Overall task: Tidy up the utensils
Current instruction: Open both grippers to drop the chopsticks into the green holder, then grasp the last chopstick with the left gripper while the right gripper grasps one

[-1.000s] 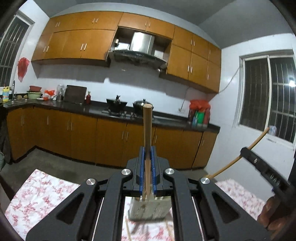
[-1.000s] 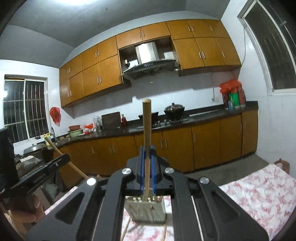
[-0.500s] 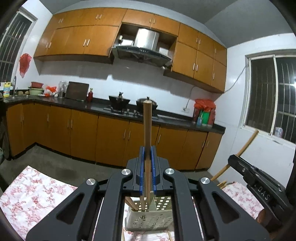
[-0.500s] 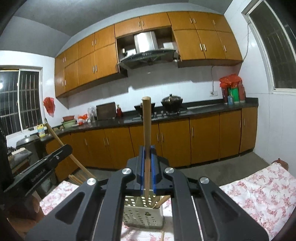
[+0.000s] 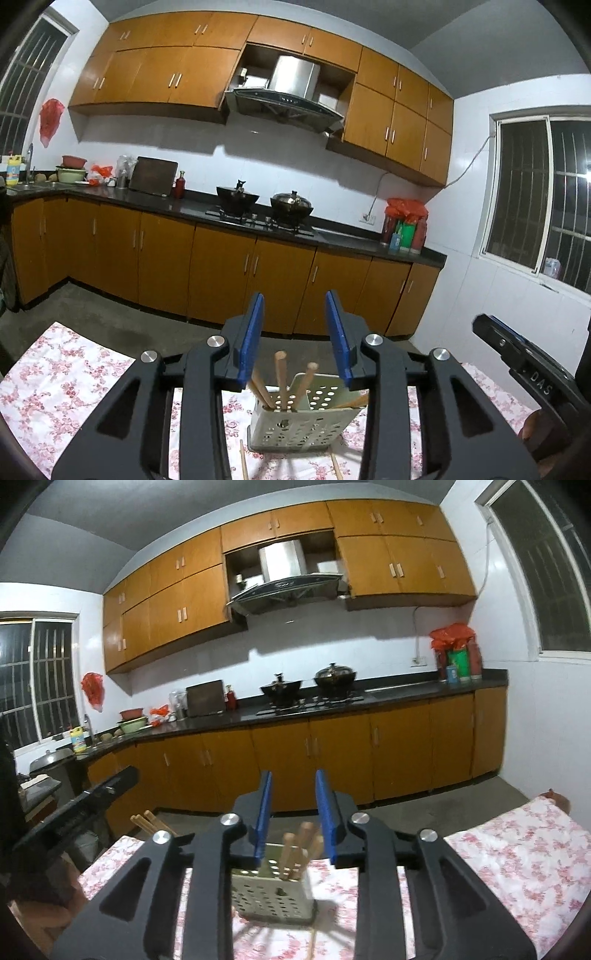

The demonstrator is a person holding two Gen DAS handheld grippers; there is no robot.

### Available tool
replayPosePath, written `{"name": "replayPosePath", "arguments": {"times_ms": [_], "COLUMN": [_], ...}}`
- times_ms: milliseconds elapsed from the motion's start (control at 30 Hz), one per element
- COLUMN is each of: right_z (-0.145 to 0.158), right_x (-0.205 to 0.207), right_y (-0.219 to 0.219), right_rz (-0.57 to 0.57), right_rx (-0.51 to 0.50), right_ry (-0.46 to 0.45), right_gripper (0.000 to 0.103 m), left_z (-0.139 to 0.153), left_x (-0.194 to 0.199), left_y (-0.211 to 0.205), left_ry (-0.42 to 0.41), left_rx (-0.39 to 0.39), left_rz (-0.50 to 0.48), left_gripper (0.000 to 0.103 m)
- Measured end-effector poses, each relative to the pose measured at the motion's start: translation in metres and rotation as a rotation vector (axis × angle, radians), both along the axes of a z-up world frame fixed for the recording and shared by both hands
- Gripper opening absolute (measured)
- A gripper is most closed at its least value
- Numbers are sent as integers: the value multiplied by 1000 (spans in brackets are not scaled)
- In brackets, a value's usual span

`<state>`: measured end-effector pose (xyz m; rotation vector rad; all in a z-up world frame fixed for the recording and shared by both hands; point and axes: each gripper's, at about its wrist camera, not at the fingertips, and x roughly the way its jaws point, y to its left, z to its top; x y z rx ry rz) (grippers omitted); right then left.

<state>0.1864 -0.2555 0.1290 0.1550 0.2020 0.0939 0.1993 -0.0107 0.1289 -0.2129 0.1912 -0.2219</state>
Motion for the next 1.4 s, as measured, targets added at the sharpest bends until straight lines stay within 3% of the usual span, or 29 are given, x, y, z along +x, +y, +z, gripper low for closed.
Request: {"name": "replayPosePath", "arguments": {"times_ms": [133, 233, 400, 567, 700, 900, 1033, 1233, 1400], "right_z": [-18, -55, -127, -180, -201, -217, -222, -223, -224], "right_x": [-15, -13, -2, -8, -18, -23, -25, -24, -19], "right_y": [-23, -42, -50, -21, 8, 34, 40, 37, 29], "right_rz": [-82, -137, -131, -9, 79, 137, 136, 120, 91], "right_rx": [-19, -23, 15, 17, -2, -44, -65, -91, -88], "right_ry": [57, 196, 454, 601, 634, 674, 684, 681, 681], "right_gripper": [38, 40, 40, 39, 32, 24, 21, 9, 9], "left_z": [-5, -23, -85, -141, -165, -178, -185, -189, -190], "left_x": [-25, -40, -40, -36, -41, -46, -45, -45, -46], "left_y": [18, 31, 47, 47, 37, 27, 22, 19, 15], "left_ry": [0, 44, 245, 441, 510, 551, 563, 576, 580], "left_rx": [2, 32, 89, 127, 157, 174, 180, 180, 182], "left_rz": [37, 89, 135, 123, 94, 68, 63, 57, 43], "left_gripper": [47, 53, 55, 55, 55, 54, 54, 54, 53]}}
